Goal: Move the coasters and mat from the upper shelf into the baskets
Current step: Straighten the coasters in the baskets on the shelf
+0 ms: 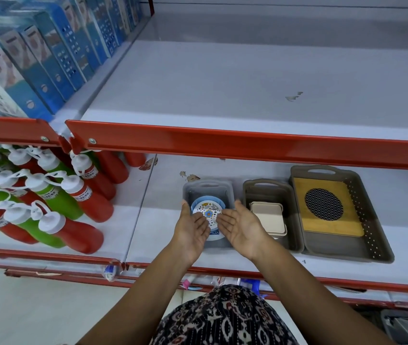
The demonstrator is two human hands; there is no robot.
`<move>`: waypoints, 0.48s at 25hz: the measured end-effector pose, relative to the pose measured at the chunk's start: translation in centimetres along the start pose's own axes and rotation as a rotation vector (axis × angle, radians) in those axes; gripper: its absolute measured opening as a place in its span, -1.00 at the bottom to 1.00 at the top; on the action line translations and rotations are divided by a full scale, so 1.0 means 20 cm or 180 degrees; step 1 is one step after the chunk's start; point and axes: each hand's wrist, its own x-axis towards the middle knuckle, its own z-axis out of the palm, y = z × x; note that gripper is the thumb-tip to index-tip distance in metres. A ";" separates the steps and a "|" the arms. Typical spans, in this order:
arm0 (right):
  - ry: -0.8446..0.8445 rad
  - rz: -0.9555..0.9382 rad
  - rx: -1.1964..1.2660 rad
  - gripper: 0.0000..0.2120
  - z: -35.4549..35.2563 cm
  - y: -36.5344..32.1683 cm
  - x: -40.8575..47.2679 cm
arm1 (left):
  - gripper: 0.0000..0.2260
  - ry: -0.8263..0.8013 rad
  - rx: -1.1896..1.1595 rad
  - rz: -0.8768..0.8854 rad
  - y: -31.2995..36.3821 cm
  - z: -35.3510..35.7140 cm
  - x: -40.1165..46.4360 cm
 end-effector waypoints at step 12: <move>0.0372 -0.2113 -0.5199 -0.71 -0.46 0.11 -0.18 | -0.48 -0.0866 0.4937 0.1760 -0.28 -0.01 -0.10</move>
